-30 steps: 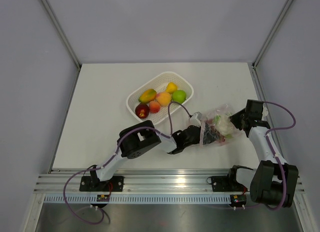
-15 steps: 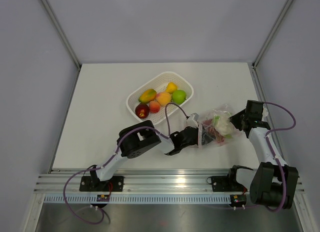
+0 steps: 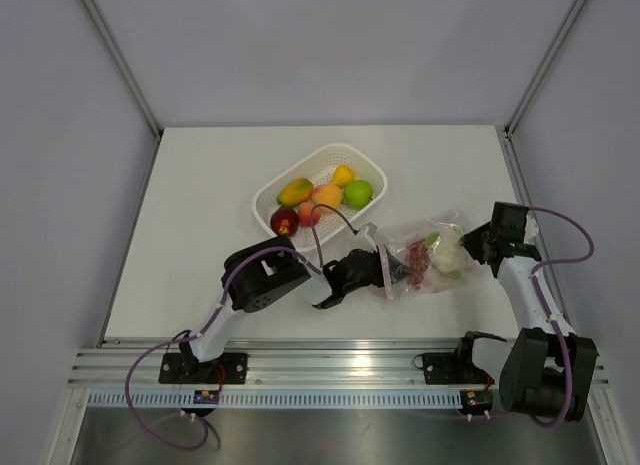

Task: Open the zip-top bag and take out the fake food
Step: Pick up the fake fruit from the zipper food storage bag.

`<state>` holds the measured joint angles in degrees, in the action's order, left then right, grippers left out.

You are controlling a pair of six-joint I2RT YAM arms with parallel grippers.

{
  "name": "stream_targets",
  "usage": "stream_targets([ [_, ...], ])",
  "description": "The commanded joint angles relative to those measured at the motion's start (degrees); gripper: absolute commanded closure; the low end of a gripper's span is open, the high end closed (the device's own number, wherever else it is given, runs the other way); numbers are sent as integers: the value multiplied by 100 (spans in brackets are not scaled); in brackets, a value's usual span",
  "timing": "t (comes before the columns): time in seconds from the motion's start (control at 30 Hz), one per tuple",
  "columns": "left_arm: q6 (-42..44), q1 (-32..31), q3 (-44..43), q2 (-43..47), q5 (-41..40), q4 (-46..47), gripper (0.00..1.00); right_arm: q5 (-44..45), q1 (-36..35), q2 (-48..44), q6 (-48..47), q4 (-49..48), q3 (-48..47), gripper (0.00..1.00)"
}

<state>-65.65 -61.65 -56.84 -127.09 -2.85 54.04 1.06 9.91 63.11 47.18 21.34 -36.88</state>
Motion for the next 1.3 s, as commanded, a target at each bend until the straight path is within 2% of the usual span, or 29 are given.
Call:
stream_targets([
  [0.0, 52, 161, 129, 316, 118, 221, 73, 237, 2, -124, 37, 186, 6, 79],
  [0.23, 122, 417, 199, 536, 250, -16, 73, 237, 2, -115, 20, 186, -3, 79],
  [0.6, 70, 285, 393, 518, 593, 414, 75, 342, 11, -176, 107, 221, 14, 79],
  [0.63, 96, 294, 402, 544, 575, 397, 71, 342, 2, -194, 116, 221, 32, 79],
  [0.77, 271, 285, 323, 659, 426, 72, 41, 342, 2, -238, 90, 204, 41, 79],
  [0.83, 333, 294, 217, 668, 382, -33, 35, 307, 11, -229, 90, 195, 41, 80],
  [1.07, 430, 294, -2, 633, 74, -147, 24, 79, 11, -246, -77, 63, 76, 81],
  [1.27, 448, 302, -494, 369, 48, -535, 24, 17, 2, -343, -139, -34, 129, 81],
])
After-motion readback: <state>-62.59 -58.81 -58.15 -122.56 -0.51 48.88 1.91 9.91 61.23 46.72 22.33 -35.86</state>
